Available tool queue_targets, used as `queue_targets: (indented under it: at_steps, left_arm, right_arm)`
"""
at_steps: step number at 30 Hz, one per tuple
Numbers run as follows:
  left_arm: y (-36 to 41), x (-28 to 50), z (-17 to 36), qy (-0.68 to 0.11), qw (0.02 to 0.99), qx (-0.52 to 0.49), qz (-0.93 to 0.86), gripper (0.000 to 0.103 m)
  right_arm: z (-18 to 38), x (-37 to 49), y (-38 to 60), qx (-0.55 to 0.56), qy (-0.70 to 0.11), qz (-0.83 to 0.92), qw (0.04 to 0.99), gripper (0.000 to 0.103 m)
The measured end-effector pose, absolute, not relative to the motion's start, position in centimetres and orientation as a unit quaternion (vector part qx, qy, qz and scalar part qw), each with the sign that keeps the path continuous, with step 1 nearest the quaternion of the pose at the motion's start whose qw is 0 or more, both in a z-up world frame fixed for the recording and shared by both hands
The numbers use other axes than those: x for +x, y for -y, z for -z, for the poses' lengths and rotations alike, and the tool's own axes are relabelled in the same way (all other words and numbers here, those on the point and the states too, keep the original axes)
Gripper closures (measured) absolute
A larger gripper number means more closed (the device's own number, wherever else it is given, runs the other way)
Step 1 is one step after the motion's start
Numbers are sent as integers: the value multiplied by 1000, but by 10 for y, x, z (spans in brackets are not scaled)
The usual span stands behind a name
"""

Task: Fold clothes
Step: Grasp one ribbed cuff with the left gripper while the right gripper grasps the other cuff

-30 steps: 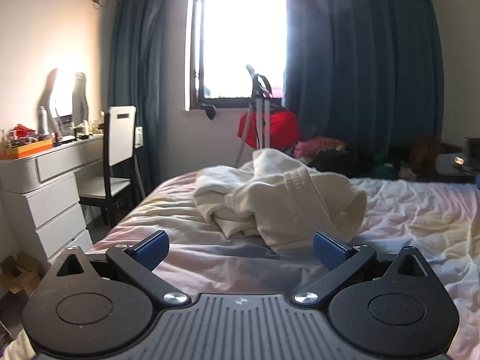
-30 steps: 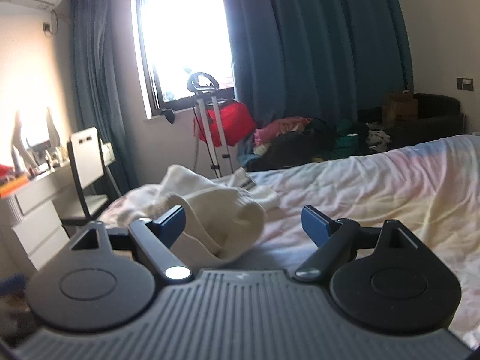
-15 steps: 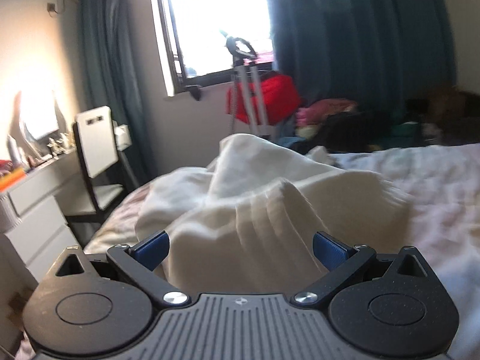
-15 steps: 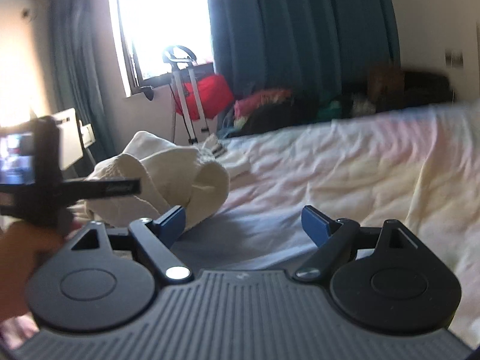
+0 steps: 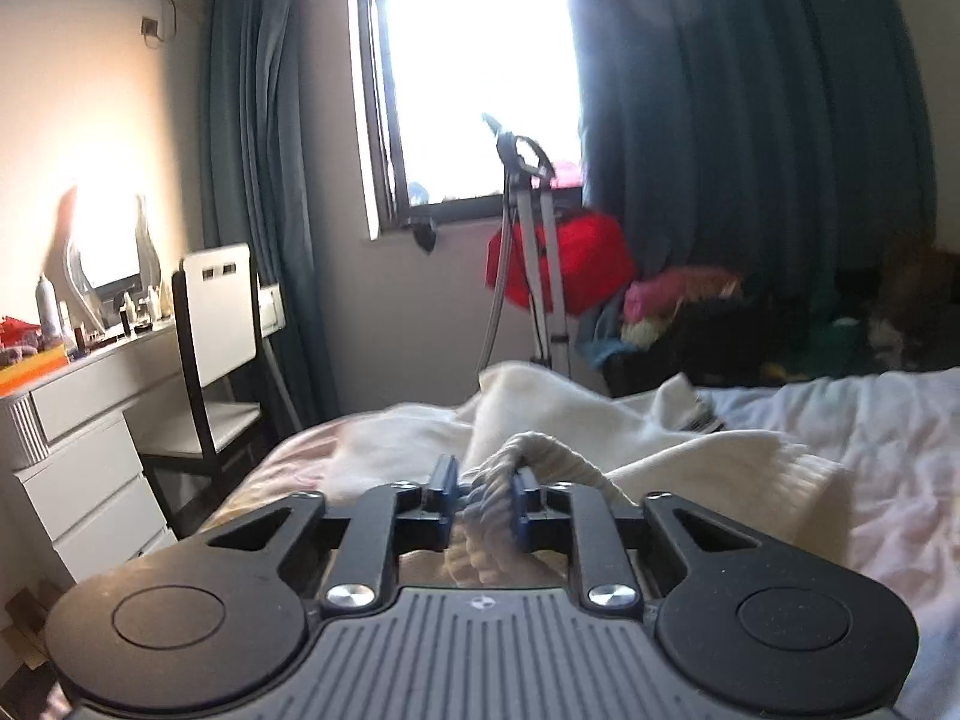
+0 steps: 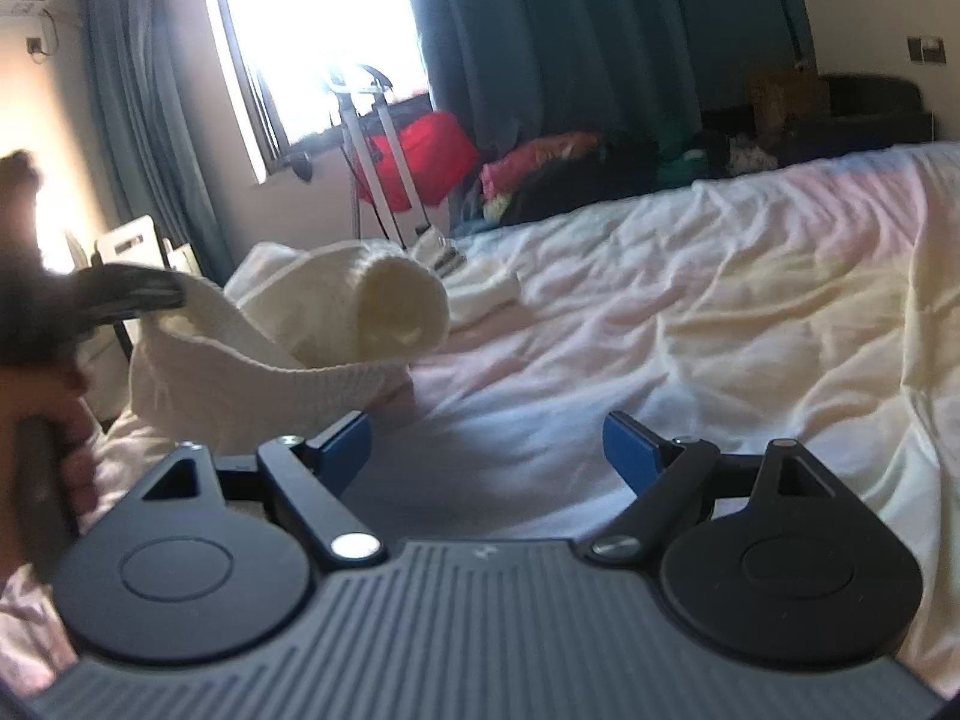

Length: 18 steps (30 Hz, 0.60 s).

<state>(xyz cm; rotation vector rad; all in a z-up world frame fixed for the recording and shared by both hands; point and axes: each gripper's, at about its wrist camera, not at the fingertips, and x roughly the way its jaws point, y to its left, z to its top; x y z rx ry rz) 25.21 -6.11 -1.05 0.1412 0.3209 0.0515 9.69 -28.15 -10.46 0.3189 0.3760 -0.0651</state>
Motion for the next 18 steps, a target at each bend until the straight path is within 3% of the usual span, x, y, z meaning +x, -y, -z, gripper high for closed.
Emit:
queue_targets:
  at_steps: [6,11,18]
  left_arm:
    - [15,163,-25,-136,989,56,-3,96]
    - [-30,95,-46,-114,992,44,8,97]
    - [-92,49,-39,-97,995,-4,-17,97]
  right_arm:
    - [85,72,279,152,-130,29,979,17]
    - [65,49,267,132,-102,2,986,17]
    - [65,27,247,141,-164,-40,976,16]
